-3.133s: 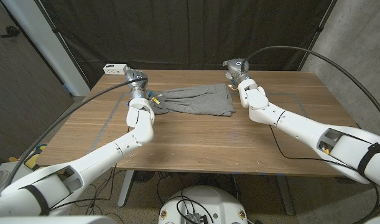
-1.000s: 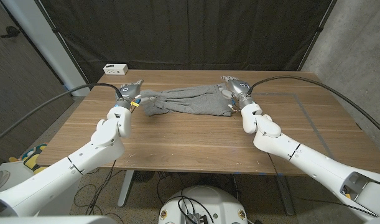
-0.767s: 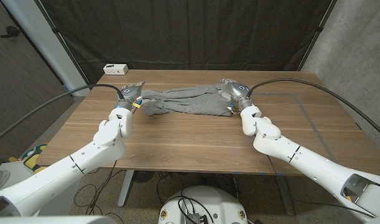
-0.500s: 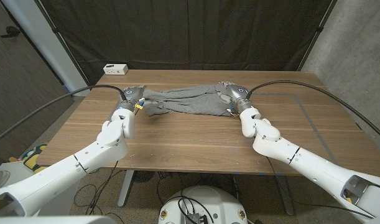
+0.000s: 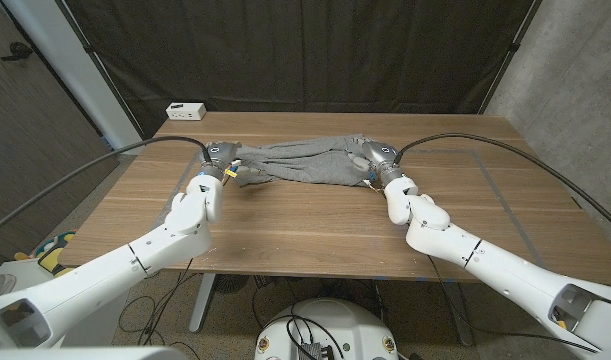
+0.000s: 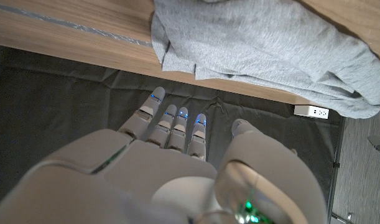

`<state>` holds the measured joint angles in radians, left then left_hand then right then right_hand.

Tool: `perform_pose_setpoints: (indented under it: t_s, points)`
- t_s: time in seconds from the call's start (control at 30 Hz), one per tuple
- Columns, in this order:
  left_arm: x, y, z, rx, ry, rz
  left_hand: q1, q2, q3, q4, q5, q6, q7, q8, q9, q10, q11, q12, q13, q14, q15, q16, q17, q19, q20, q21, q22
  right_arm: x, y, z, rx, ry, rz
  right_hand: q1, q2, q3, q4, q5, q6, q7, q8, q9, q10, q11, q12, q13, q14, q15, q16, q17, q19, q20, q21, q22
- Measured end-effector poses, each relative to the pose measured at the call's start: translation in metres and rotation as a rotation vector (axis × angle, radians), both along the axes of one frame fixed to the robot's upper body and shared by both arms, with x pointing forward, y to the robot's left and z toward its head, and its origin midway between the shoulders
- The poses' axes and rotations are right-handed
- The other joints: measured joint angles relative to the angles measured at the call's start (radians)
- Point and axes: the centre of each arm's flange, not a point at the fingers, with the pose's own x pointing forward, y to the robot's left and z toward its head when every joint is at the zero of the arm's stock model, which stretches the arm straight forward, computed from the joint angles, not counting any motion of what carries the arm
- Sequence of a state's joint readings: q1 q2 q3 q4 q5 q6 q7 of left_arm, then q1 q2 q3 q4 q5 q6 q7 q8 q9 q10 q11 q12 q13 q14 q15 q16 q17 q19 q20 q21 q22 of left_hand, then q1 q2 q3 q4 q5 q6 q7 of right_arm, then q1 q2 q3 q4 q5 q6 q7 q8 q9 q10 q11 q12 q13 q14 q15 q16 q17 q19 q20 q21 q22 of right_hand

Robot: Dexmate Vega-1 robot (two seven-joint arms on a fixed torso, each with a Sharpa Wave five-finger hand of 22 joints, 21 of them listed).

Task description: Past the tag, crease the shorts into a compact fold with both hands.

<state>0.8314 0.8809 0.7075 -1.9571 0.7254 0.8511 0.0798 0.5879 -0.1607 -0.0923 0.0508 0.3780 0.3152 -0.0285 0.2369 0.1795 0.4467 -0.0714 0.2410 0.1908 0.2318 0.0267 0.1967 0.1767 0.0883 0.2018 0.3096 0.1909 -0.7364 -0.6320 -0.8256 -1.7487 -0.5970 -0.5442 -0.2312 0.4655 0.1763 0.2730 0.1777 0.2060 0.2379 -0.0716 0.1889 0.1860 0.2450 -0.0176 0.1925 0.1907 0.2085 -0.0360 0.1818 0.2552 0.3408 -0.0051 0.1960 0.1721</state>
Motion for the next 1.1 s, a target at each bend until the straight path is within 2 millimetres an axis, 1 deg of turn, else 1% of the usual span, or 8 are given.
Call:
perform_pose_setpoints:
  t_s: [0.13,0.27,0.4,0.57,0.63,0.8,1.0,1.1]
  points:
    - [0.002,-0.003,-0.001,0.012,0.015,-0.001,0.012,0.002,-0.01,-0.006,0.006,0.008,-0.007,0.0,0.0,0.004,-0.004,0.0,0.0,0.02,-0.02,0.006,0.0,0.019,-0.001,0.0,0.001,0.001,0.001,-0.002,-0.002,0.009,0.001,-0.005,-0.005,-0.003,-0.003,0.0,0.0,0.0,0.0,0.0,0.0,0.0,0.0,0.0,0.0,0.0,0.0,-0.005,0.0,0.0,0.0,0.0]
    - [0.004,-0.005,-0.001,0.021,0.031,-0.002,0.032,0.003,-0.018,-0.011,0.012,0.03,-0.004,0.0,0.0,0.01,-0.009,0.0,0.0,0.038,-0.038,0.008,0.0,0.028,0.0,0.0,0.002,0.001,0.001,-0.005,-0.002,0.021,0.003,-0.008,-0.008,-0.004,-0.004,0.0,0.002,0.002,0.0,0.0,0.005,0.005,0.0,0.0,0.0,0.0,0.0,-0.009,0.0,0.0,0.0,0.0]
    - [0.005,-0.006,-0.002,0.035,0.045,0.004,0.053,0.008,-0.024,-0.017,0.02,0.059,-0.002,0.0,0.0,0.032,-0.018,0.007,0.0,0.043,-0.036,0.008,0.0,0.034,0.005,0.0,0.002,0.002,0.001,-0.008,0.001,0.032,0.005,-0.01,-0.01,-0.004,-0.004,0.0,0.004,0.004,0.0,0.0,0.005,0.005,0.0,0.0,0.0,0.0,0.0,-0.013,-0.005,0.005,0.0,0.0]
    - [0.006,-0.008,-0.003,0.06,0.052,0.02,0.077,0.015,-0.029,-0.024,0.029,0.087,-0.01,0.003,0.0,0.052,-0.023,0.009,0.0,0.046,-0.039,0.008,0.0,0.039,0.0,0.0,0.002,0.002,0.002,-0.012,0.002,0.044,0.009,-0.018,-0.01,-0.008,-0.008,0.0,0.007,0.007,0.0,0.0,0.008,0.008,0.0,0.0,0.0,0.0,0.0,-0.016,-0.005,0.005,0.0,0.0]
    - [0.006,-0.009,-0.003,0.071,0.05,0.027,0.09,0.02,-0.03,-0.031,0.033,0.101,-0.015,0.004,0.0,0.061,-0.032,0.011,0.0,0.052,-0.041,0.008,0.0,0.044,-0.005,0.0,0.002,0.002,0.002,-0.014,0.003,0.049,0.009,-0.018,-0.01,-0.008,-0.008,0.0,0.007,0.007,0.0,0.0,0.012,0.012,0.002,0.0,0.0,0.0,0.0,-0.019,-0.005,0.005,0.0,0.0]
    - [0.008,-0.012,-0.005,0.095,0.052,0.037,0.117,0.029,-0.03,-0.039,0.039,0.123,-0.019,0.004,0.0,0.077,-0.041,0.011,0.0,0.058,-0.044,0.008,0.0,0.053,-0.003,0.0,0.002,0.001,0.002,-0.017,0.005,0.057,0.011,-0.027,-0.009,-0.007,-0.008,0.0,0.016,0.009,0.004,0.0,0.025,0.014,0.004,0.0,0.008,0.0,0.008,-0.028,-0.005,0.005,0.0,0.0]
    - [0.011,-0.015,-0.006,0.121,0.055,0.05,0.15,0.037,-0.026,-0.051,0.048,0.154,-0.04,0.003,0.0,0.091,-0.052,0.011,0.0,0.064,-0.05,0.008,0.0,0.057,-0.007,-0.008,0.002,0.001,0.001,-0.021,0.009,0.071,0.011,-0.027,-0.009,0.0,-0.02,0.0,0.019,0.012,0.004,0.0,0.043,0.018,0.011,0.0,0.023,-0.004,0.008,-0.039,-0.001,0.009,0.0,0.0]
    - [0.014,-0.019,-0.008,0.135,0.065,0.054,0.162,0.039,-0.03,-0.055,0.048,0.159,-0.035,0.003,0.0,0.091,-0.052,0.011,0.0,0.064,-0.05,0.008,0.0,0.057,-0.007,-0.008,0.002,0.001,0.0,-0.024,0.014,0.085,0.012,-0.027,-0.009,0.001,-0.025,0.0,0.021,0.014,0.004,0.0,0.047,0.022,0.011,0.0,0.028,-0.002,0.008,-0.044,0.004,0.014,0.0,0.0]
